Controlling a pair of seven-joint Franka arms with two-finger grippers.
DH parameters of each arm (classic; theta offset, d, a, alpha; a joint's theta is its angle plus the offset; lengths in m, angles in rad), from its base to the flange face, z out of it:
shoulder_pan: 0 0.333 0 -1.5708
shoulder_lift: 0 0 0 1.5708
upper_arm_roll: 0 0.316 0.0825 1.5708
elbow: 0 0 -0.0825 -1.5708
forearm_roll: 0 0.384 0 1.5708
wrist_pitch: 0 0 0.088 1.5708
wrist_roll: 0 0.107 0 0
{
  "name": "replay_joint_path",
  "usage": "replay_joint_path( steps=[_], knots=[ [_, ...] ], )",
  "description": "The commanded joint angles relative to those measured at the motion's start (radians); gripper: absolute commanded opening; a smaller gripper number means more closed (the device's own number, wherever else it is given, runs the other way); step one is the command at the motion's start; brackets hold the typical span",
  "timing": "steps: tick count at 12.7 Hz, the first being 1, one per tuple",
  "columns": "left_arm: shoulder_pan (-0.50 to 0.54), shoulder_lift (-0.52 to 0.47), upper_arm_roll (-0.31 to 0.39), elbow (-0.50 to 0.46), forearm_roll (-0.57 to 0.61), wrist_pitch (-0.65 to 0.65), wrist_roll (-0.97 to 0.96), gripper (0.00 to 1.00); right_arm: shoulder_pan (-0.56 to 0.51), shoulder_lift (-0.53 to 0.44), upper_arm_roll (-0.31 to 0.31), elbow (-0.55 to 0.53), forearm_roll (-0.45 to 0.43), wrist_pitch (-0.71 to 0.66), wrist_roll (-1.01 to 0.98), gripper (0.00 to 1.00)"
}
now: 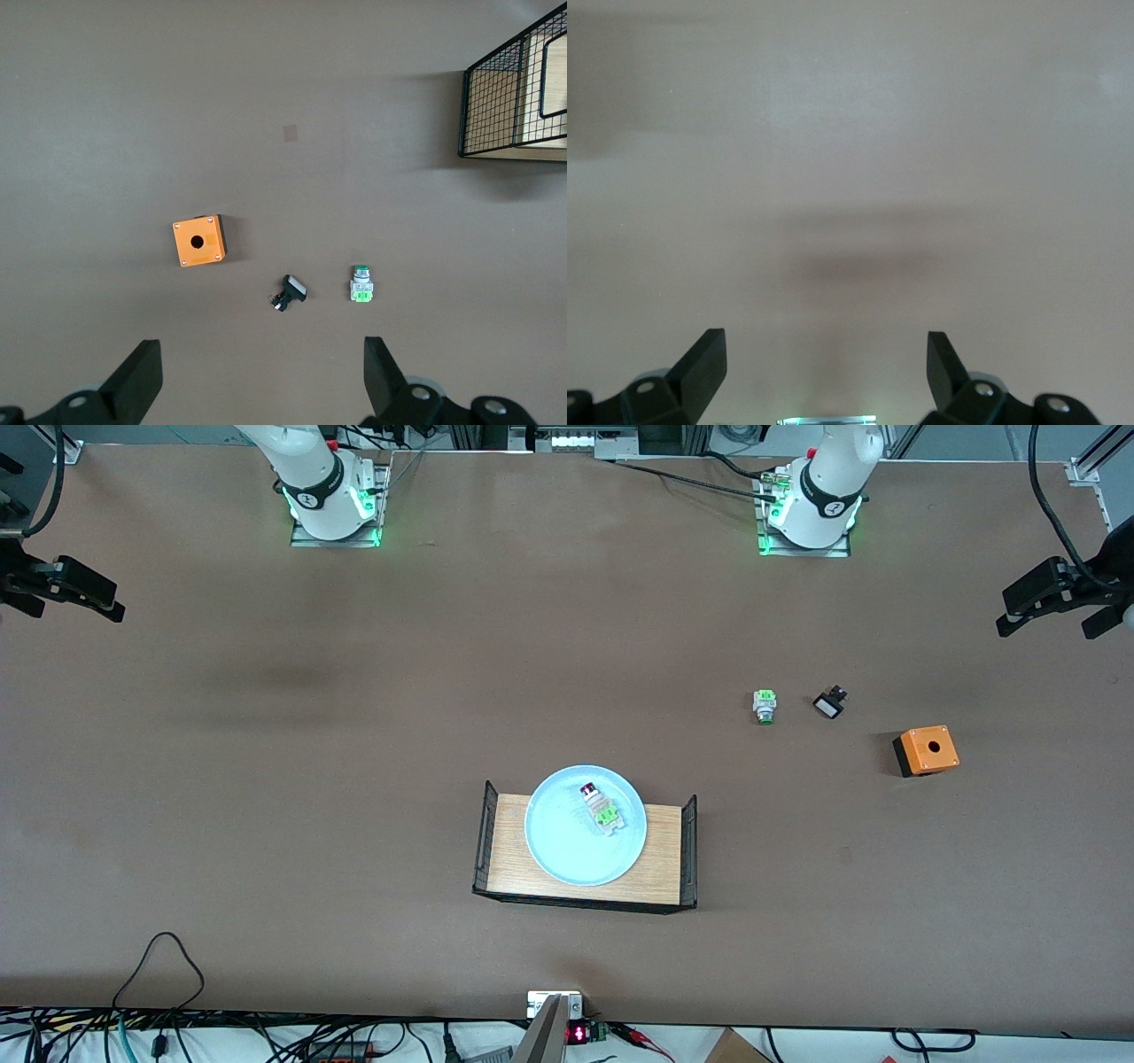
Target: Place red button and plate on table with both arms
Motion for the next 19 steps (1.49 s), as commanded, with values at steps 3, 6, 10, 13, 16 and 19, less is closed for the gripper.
replay_joint_path(
  steps=[3, 6, 10, 13, 16, 19],
  knots=[
    [0.006, -0.006, 0.0, -0.005, -0.024, -0.014, 0.013, 1.0, -0.01, -0.009, -0.002, 0.005, -0.005, -0.019, -0.013, 1.0],
    [-0.01, 0.023, -0.01, -0.017, -0.026, -0.051, -0.018, 1.0, -0.012, -0.009, -0.002, 0.007, -0.005, -0.027, -0.013, 1.0],
    [-0.031, 0.083, -0.134, -0.008, -0.027, -0.047, -0.232, 1.0, -0.014, -0.008, -0.002, 0.007, -0.003, -0.027, -0.019, 1.0],
    [-0.034, 0.141, -0.207, 0.025, -0.072, -0.044, -0.424, 1.0, -0.014, -0.008, -0.002, 0.007, -0.003, -0.025, -0.014, 1.0],
    [-0.048, 0.25, -0.299, 0.134, -0.066, -0.044, -0.637, 1.0, -0.014, -0.005, -0.002, 0.007, -0.003, -0.025, -0.013, 1.0],
    [-0.144, 0.349, -0.298, 0.222, -0.055, -0.001, -0.804, 1.0, -0.014, -0.005, -0.002, 0.007, -0.003, -0.022, -0.013, 1.0]
  ],
)
